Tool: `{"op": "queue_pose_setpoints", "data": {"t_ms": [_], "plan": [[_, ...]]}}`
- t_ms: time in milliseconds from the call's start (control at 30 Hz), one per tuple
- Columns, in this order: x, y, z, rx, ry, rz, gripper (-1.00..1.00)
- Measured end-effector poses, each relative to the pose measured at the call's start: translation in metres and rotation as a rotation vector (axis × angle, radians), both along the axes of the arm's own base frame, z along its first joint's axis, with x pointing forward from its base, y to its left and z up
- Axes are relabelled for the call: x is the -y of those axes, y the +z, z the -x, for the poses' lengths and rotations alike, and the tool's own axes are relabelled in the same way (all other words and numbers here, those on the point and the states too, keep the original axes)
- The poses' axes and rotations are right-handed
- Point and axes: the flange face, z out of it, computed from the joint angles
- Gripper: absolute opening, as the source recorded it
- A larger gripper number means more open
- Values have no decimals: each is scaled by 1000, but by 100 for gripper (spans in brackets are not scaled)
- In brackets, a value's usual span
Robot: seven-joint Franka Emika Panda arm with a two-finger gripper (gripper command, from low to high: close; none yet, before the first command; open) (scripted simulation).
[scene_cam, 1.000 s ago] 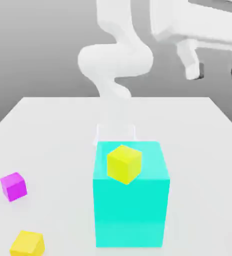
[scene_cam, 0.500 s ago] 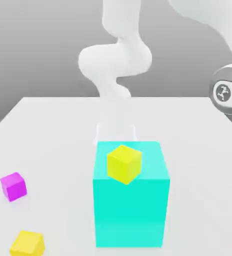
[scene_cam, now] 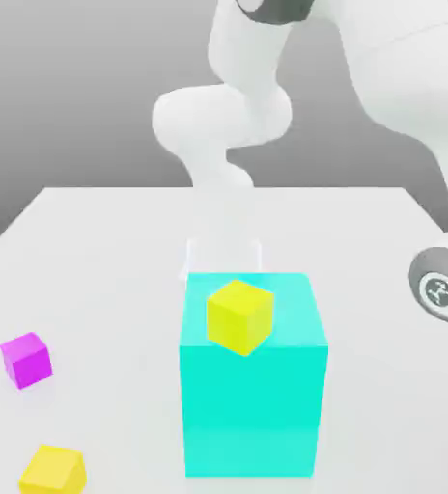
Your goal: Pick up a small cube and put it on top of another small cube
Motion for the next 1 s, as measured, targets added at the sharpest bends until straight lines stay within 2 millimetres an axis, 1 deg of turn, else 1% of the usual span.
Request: {"op": "queue_pose_setpoints", "data": {"t_ms": [33, 67, 100, 167, 300, 400, 467, 567, 633, 667, 700, 733, 767, 800, 833, 900, 933, 967, 1000], "plan": [[-4, 16, -1, 9, 8, -8, -100], [-4, 30, -7, 29, 23, -19, -100], [7, 40, -16, 46, 32, -20, -100], [37, 58, -35, 82, 48, -17, -100], [110, 92, -69, 150, 72, 0, -100], [168, 117, -87, 198, 87, 15, -100], [208, 134, -95, 227, 96, 26, -100], [269, 159, -100, 269, 108, 43, -100], [318, 173, -98, 292, 102, 57, -100], [352, 172, -91, 283, 78, 69, -100], [389, 169, -80, 268, 49, 82, -100], [429, 164, -65, 247, 17, 94, -100], [469, 158, -44, 221, -15, 103, -100], [505, 150, -19, 193, -45, 107, -100], [537, 143, 6, 166, -72, 107, -100], [590, 126, 63, 115, -130, 94, -100], [612, 118, 93, 92, -158, 81, -100], [625, 109, 120, 71, -172, 65, -100], [634, 100, 146, 52, -178, 45, -100]]}}
